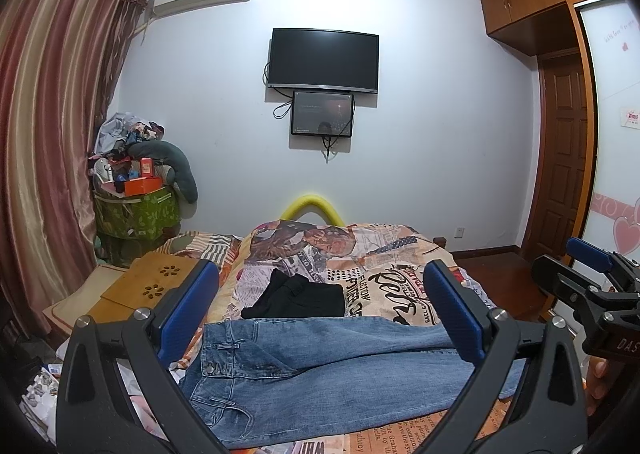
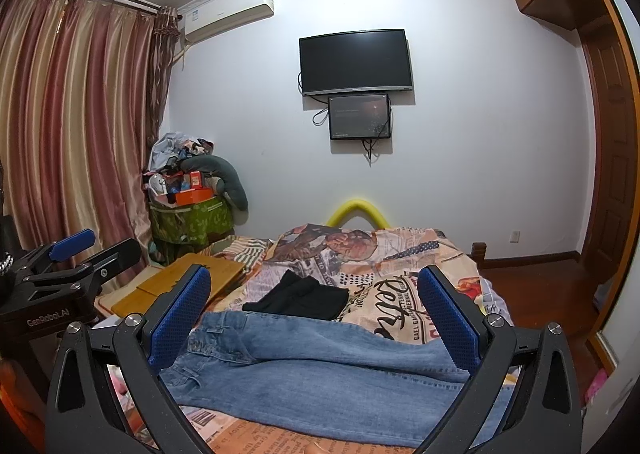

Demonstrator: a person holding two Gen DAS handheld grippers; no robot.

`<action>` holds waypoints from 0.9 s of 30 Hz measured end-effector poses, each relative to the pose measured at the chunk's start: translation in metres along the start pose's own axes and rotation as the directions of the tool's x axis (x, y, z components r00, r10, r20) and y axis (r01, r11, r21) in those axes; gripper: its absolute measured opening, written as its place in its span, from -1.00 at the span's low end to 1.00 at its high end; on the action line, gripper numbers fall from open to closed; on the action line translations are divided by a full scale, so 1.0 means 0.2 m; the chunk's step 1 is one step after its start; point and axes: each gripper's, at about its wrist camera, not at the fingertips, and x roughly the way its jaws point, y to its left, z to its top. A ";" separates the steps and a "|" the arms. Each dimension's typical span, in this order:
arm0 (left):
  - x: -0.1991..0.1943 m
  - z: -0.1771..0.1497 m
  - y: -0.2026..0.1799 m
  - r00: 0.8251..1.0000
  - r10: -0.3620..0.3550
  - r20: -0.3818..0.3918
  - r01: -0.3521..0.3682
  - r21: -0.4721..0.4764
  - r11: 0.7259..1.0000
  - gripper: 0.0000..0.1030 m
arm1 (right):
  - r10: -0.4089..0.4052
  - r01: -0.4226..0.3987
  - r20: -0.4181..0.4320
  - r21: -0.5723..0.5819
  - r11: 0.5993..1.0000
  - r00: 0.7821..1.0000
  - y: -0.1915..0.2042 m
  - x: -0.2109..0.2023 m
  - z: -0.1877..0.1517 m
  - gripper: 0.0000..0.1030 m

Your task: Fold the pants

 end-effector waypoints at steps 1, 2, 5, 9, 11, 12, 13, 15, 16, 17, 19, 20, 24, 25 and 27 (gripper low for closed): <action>0.00 0.00 0.00 1.000 0.000 0.000 0.000 0.000 1.000 1.00 | 0.000 0.000 0.000 0.000 1.000 1.000 0.00 0.00 0.00 0.99; 0.00 -0.02 -0.01 1.000 -0.001 0.000 0.001 0.000 1.000 1.00 | -0.001 0.001 0.000 -0.002 1.000 1.000 0.00 0.00 0.00 0.99; 0.00 -0.02 -0.01 1.000 -0.003 -0.001 0.003 -0.003 1.000 1.00 | -0.001 0.001 -0.002 -0.001 1.000 1.000 0.00 0.00 0.00 0.99; 0.00 -0.03 -0.01 1.000 -0.002 -0.002 0.002 -0.002 1.000 1.00 | -0.004 0.004 -0.003 -0.001 1.000 1.000 0.00 0.00 0.00 0.99; 0.01 -0.03 -0.01 1.000 -0.001 -0.003 0.001 -0.002 1.000 1.00 | -0.005 0.005 -0.004 0.001 1.000 1.000 -0.01 0.00 0.00 0.99; 0.01 -0.03 -0.01 1.000 0.000 -0.004 0.000 -0.003 1.000 1.00 | -0.006 0.006 -0.005 0.002 1.000 1.000 -0.01 0.01 0.00 0.99; 0.02 -0.03 -0.01 1.000 0.001 -0.006 -0.001 -0.002 1.000 1.00 | -0.008 0.008 -0.007 0.001 1.000 1.000 -0.01 0.01 0.00 0.99; 0.04 -0.03 -0.01 1.000 0.004 -0.009 -0.004 -0.002 1.000 1.00 | -0.013 0.013 -0.009 0.003 1.000 1.000 -0.01 0.02 -0.01 0.99; 0.05 -0.04 -0.01 1.000 0.004 -0.010 -0.004 -0.001 1.000 1.00 | -0.015 0.015 -0.013 0.004 1.000 1.000 -0.01 0.03 -0.01 0.99; 0.06 -0.04 0.00 1.000 0.004 -0.013 -0.004 -0.001 1.000 1.00 | -0.017 0.017 -0.017 0.005 1.000 1.000 -0.02 0.04 -0.01 0.99; 0.09 -0.04 0.01 1.000 -0.004 -0.019 0.005 0.001 1.000 1.00 | -0.021 0.021 -0.026 0.007 1.000 0.999 -0.03 0.07 -0.02 0.99; 0.11 -0.04 0.02 1.000 -0.012 -0.021 0.012 0.001 1.000 1.00 | -0.021 0.021 -0.028 0.007 1.000 0.999 -0.03 0.07 -0.02 0.99; 0.24 -0.05 0.06 0.999 -0.007 -0.048 0.007 0.005 1.000 1.00 | -0.030 0.030 -0.039 -0.004 1.000 0.999 -0.05 0.14 -0.02 0.99; 0.28 -0.06 0.07 0.998 -0.001 -0.060 0.002 0.004 1.000 1.00 | -0.035 0.035 -0.046 -0.007 0.999 0.998 -0.06 0.16 -0.03 0.99; 0.37 -0.07 0.10 0.997 0.001 -0.081 -0.001 0.007 1.000 1.00 | -0.039 0.038 -0.057 -0.008 0.999 0.998 -0.08 0.21 -0.03 0.99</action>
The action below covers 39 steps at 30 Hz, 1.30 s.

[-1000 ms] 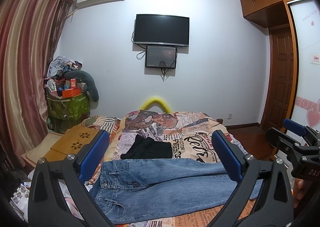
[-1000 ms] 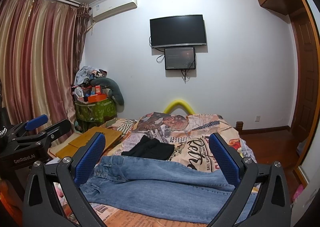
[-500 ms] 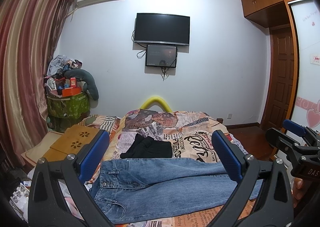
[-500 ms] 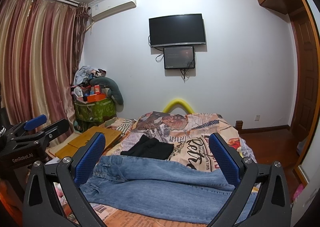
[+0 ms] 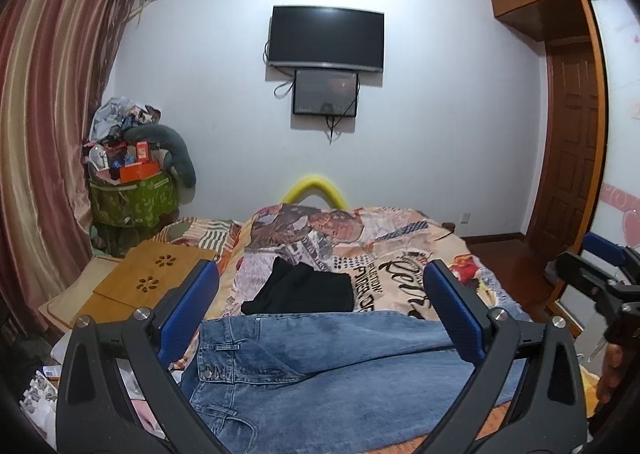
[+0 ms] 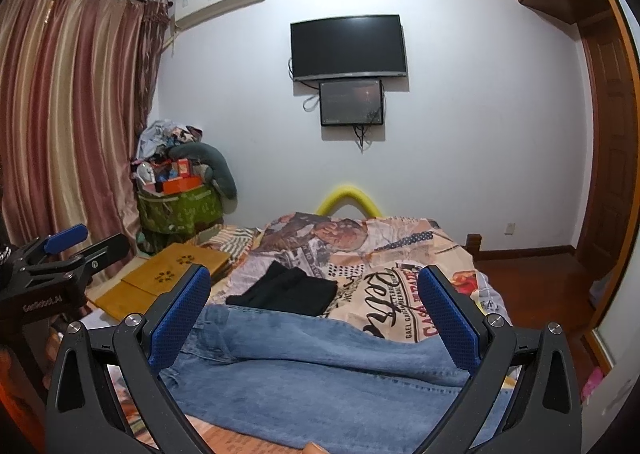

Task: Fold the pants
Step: 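Lower both grippers onto the jeans waistband and close them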

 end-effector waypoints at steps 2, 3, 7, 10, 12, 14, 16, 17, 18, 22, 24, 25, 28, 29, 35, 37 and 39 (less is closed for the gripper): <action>0.09 -0.01 0.02 1.000 -0.008 -0.020 0.008 0.009 1.000 1.00 | 0.002 -0.002 -0.015 0.001 1.000 1.000 -0.02 0.06 0.00 0.99; 0.14 -0.02 0.03 0.999 -0.019 -0.031 0.020 0.016 1.000 1.00 | 0.006 -0.006 -0.023 0.001 1.000 1.000 -0.03 0.10 -0.01 0.99; 0.38 -0.06 0.10 0.995 -0.012 -0.094 0.014 0.018 1.000 1.00 | 0.018 -0.019 -0.067 -0.008 1.000 0.998 -0.07 0.23 -0.03 0.99; 0.56 -0.12 0.18 0.989 -0.013 -0.149 0.013 -0.001 1.000 1.00 | 0.017 -0.020 -0.122 -0.017 1.000 0.992 -0.10 0.37 -0.07 0.99; 0.69 -0.16 0.25 0.982 -0.001 -0.189 -0.003 -0.020 1.000 1.00 | 0.029 -0.031 -0.174 -0.013 0.999 0.984 -0.13 0.46 -0.10 0.99; 0.81 -0.19 0.31 0.976 0.005 -0.217 -0.011 -0.022 1.000 1.00 | 0.031 -0.031 -0.221 0.001 1.000 0.975 -0.16 0.56 -0.14 0.99; 0.93 -0.23 0.38 0.967 0.020 -0.252 -0.025 -0.017 1.000 1.00 | 0.017 -0.017 -0.254 0.005 1.000 0.967 -0.20 0.63 -0.18 0.99; 0.99 -0.25 0.42 0.962 0.029 -0.272 -0.036 -0.019 0.999 1.00 | 0.006 -0.006 -0.267 0.002 1.000 0.964 -0.22 0.67 -0.19 0.99; 1.06 -0.27 0.47 0.955 0.052 -0.293 -0.060 -0.018 0.998 1.00 | -0.011 0.009 -0.281 -0.007 1.000 0.960 -0.24 0.71 -0.20 0.99; 1.30 -0.34 0.63 0.917 0.146 -0.370 -0.150 0.019 0.988 1.00 | -0.039 0.026 -0.350 -0.041 0.999 0.936 -0.30 0.88 -0.26 0.99; 1.39 -0.37 0.69 0.901 0.163 -0.401 -0.161 0.039 0.986 1.00 | -0.036 0.020 -0.383 -0.044 0.999 0.923 -0.33 0.95 -0.29 0.99; 1.45 -0.39 0.72 0.888 0.168 -0.428 -0.163 0.049 0.985 1.00 | -0.032 0.017 -0.401 -0.042 0.999 0.916 -0.34 0.99 -0.30 0.99; 1.57 -0.46 0.79 0.855 0.149 -0.497 -0.146 0.044 0.988 0.99 | -0.035 0.023 -0.469 -0.032 0.999 0.882 -0.40 1.12 -0.35 0.81; 1.62 -0.49 0.82 0.840 0.151 -0.521 -0.150 0.045 0.988 0.92 | -0.031 0.020 -0.492 -0.028 0.999 0.870 -0.42 1.17 -0.38 0.78; 1.81 -0.66 0.87 0.743 0.155 -0.651 -0.166 0.046 0.985 0.38 | -0.008 -0.011 -0.579 -0.029 1.000 0.815 -0.47 1.35 -0.49 0.67; 1.88 -0.72 0.88 0.702 0.147 -0.697 -0.164 0.042 0.986 0.21 | 0.012 -0.037 -0.596 -0.030 0.999 0.803 -0.47 1.40 -0.52 0.62; 1.92 -0.77 0.88 0.676 0.147 -0.722 -0.164 0.048 0.985 0.09 | 0.039 -0.066 -0.609 -0.022 0.998 0.793 -0.46 1.44 -0.54 0.51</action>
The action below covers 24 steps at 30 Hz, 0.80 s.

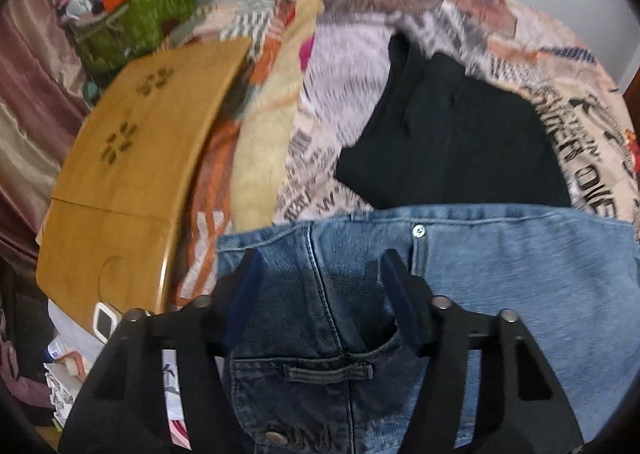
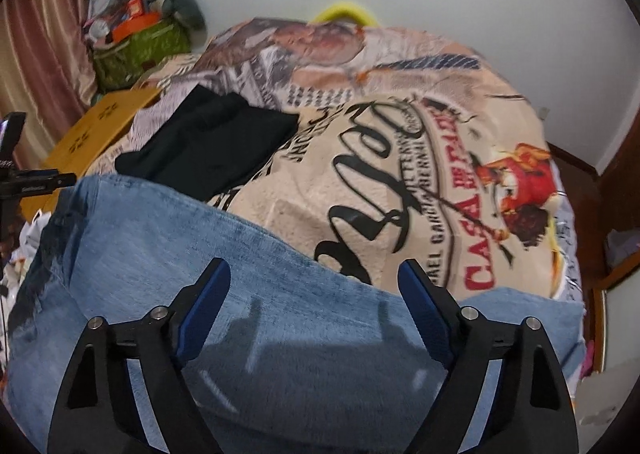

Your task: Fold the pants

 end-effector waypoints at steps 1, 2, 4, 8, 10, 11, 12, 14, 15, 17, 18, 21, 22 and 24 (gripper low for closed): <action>0.03 0.00 -0.01 1.000 0.003 -0.011 -0.003 0.002 1.000 0.02 | 0.014 -0.014 -0.011 -0.005 1.000 1.000 0.00 0.02 0.01 0.38; 0.06 0.00 -0.01 1.000 0.008 -0.028 -0.008 0.003 1.000 -0.06 | 0.032 -0.032 -0.028 -0.011 0.999 0.999 0.01 0.05 0.01 0.35; 0.12 0.00 0.00 0.998 0.000 -0.059 0.000 -0.010 1.000 -0.13 | 0.056 -0.057 -0.041 -0.022 0.998 0.998 0.01 0.10 0.03 0.34; 0.17 0.00 0.03 0.996 -0.031 -0.087 0.027 -0.050 0.998 -0.13 | 0.089 -0.094 -0.075 -0.056 0.994 0.993 0.05 0.19 0.06 0.28; 0.17 0.00 0.02 0.995 -0.027 -0.094 0.022 -0.047 0.999 -0.14 | 0.093 -0.100 -0.104 -0.067 0.993 0.990 0.08 0.24 0.07 0.06; 0.17 0.00 0.01 0.995 -0.018 -0.096 0.014 -0.037 0.999 -0.16 | 0.100 -0.108 -0.120 -0.062 0.992 0.988 0.09 0.26 0.07 0.00; 0.17 0.00 0.00 0.995 0.000 -0.097 -0.002 -0.021 1.000 -0.20 | 0.111 -0.117 -0.122 -0.046 0.992 0.986 0.09 0.28 0.06 -0.07; 0.16 0.00 -0.01 0.996 0.034 -0.087 -0.035 -0.005 0.999 -0.48 | 0.131 -0.135 -0.118 -0.027 0.991 0.984 0.09 0.28 0.06 -0.16; 0.14 -0.01 -0.02 0.996 0.049 -0.075 -0.049 -0.007 0.999 -0.54 | 0.142 -0.145 -0.118 -0.017 0.989 0.983 0.08 0.27 0.05 -0.26; 0.10 -0.02 -0.03 0.997 0.050 -0.054 -0.051 -0.014 0.999 -0.78 | 0.147 -0.148 -0.124 -0.001 0.989 0.981 0.09 0.27 0.04 -0.42; 0.07 -0.03 -0.03 0.997 0.058 -0.041 -0.059 -0.006 0.998 -0.80 | 0.139 -0.141 -0.127 -0.006 0.990 0.982 0.10 0.27 0.03 -0.53; 0.01 -0.05 -0.04 0.997 0.075 -0.007 -0.074 0.015 0.997 -0.83 | 0.102 -0.107 -0.121 -0.036 0.994 0.987 0.13 0.25 0.02 -0.77; -0.02 -0.05 -0.04 0.997 0.075 0.003 -0.075 0.013 0.997 -0.84 | 0.093 -0.098 -0.113 -0.040 0.994 0.989 0.13 0.24 0.02 -0.81; -0.11 -0.04 -0.02 0.997 0.065 0.037 -0.065 0.000 0.998 -0.86 | 0.065 -0.067 -0.048 -0.043 0.997 0.997 0.14 0.17 0.03 -0.84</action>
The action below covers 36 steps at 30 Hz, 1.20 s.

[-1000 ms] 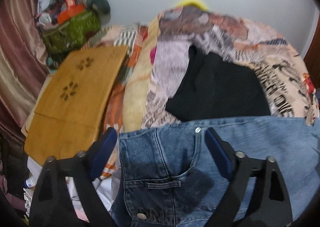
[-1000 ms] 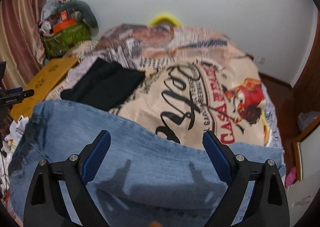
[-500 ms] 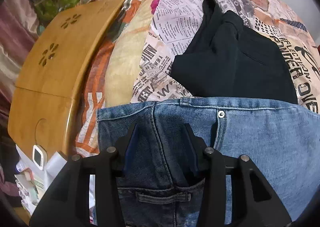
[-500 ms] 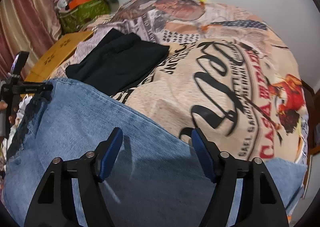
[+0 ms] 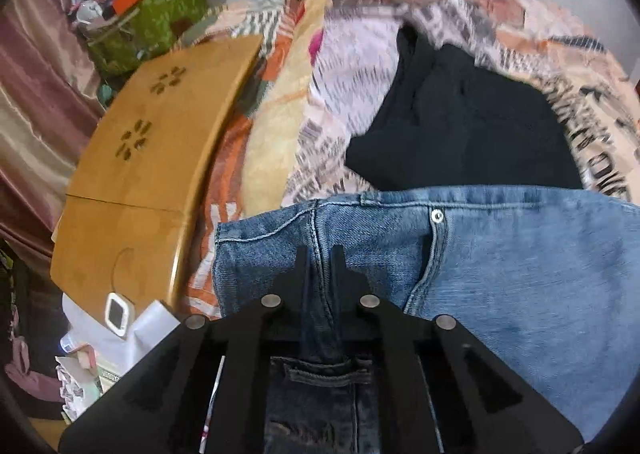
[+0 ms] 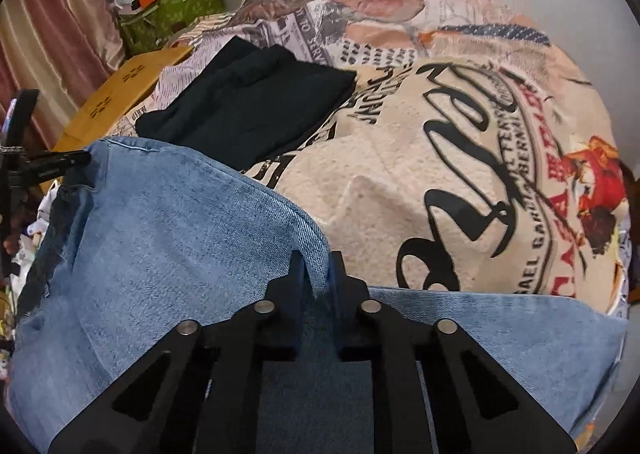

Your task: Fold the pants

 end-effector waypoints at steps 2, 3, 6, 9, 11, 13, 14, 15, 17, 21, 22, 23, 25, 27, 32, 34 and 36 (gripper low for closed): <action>-0.14 0.01 0.03 0.997 -0.006 0.073 0.007 -0.019 1.000 -0.87 | -0.022 0.021 0.066 0.003 1.000 0.998 0.01 -0.09 0.01 -0.85; -0.21 0.00 0.04 0.994 -0.012 0.108 0.014 -0.023 1.000 -0.87 | -0.023 0.022 0.094 0.010 1.000 0.995 0.01 -0.14 0.01 -0.86; -0.39 -0.02 0.06 0.983 -0.028 0.183 0.033 -0.025 0.999 -0.87 | -0.032 0.030 0.150 0.016 0.999 0.988 0.02 -0.29 0.02 -0.86; -0.50 -0.06 0.09 0.977 -0.059 0.204 0.067 -0.034 0.997 -0.87 | -0.032 0.032 0.169 0.001 0.999 0.985 0.05 -0.40 -0.01 -0.86; -0.54 -0.11 0.11 0.976 -0.066 0.208 0.075 -0.035 0.997 -0.87 | -0.016 0.016 0.171 -0.002 1.000 0.985 0.07 -0.45 -0.04 -0.86; -0.57 -0.16 0.13 0.977 -0.068 0.204 0.077 -0.037 0.996 -0.88 | -0.004 0.004 0.171 -0.005 1.000 0.985 0.10 -0.50 -0.08 -0.86; -0.58 -0.19 0.14 0.977 -0.069 0.201 0.078 -0.038 0.996 -0.88 | 0.000 0.002 0.172 -0.009 1.000 0.985 0.11 -0.52 -0.11 -0.86; -0.58 -0.22 0.15 0.978 -0.069 0.197 0.078 -0.039 0.996 -0.88 | 0.006 -0.004 0.173 -0.010 1.000 0.985 0.13 -0.54 -0.14 -0.86; -0.61 -0.29 0.16 0.977 -0.069 0.200 0.079 -0.041 0.996 -0.88 | 0.017 -0.016 0.172 -0.006 1.000 0.985 0.16 -0.57 -0.19 -0.86; -0.68 -0.44 0.18 0.976 -0.072 0.205 0.083 -0.047 0.995 -0.88 | 0.048 -0.051 0.172 0.016 0.999 0.984 0.19 -0.62 -0.30 -0.87; -0.69 -0.48 0.18 0.976 -0.074 0.205 0.086 -0.052 0.995 -0.88 | 0.057 -0.063 0.172 0.026 0.998 0.983 0.20 -0.64 -0.33 -0.86; -0.70 -0.52 0.19 0.976 -0.074 0.204 0.088 -0.059 0.994 -0.88 | 0.061 -0.068 0.173 0.030 0.997 0.983 0.21 -0.64 -0.35 -0.86; -0.70 -0.59 0.20 0.979 -0.068 0.192 0.082 -0.066 0.994 -0.88 | 0.068 -0.075 0.170 0.032 0.997 0.983 0.24 -0.65 -0.40 -0.87; -0.69 -0.66 0.20 0.983 -0.067 0.172 0.080 -0.074 0.994 -0.88 | 0.074 -0.080 0.164 0.029 0.996 0.984 0.27 -0.67 -0.45 -0.86; -0.64 -0.81 0.22 0.990 -0.076 0.115 0.088 -0.101 0.991 -0.87 | 0.105 -0.113 0.136 0.056 0.992 0.985 0.32 -0.67 -0.56 -0.86; -0.61 -0.86 0.24 0.993 -0.087 0.085 0.097 -0.119 0.988 -0.87 | 0.106 -0.114 0.118 0.063 0.991 0.987 0.34 -0.66 -0.61 -0.86; -0.56 -0.93 0.24 0.994 -0.100 0.044 0.105 -0.136 0.985 -0.87 | 0.113 -0.120 0.099 0.073 0.990 0.989 0.36 -0.64 -0.66 -0.86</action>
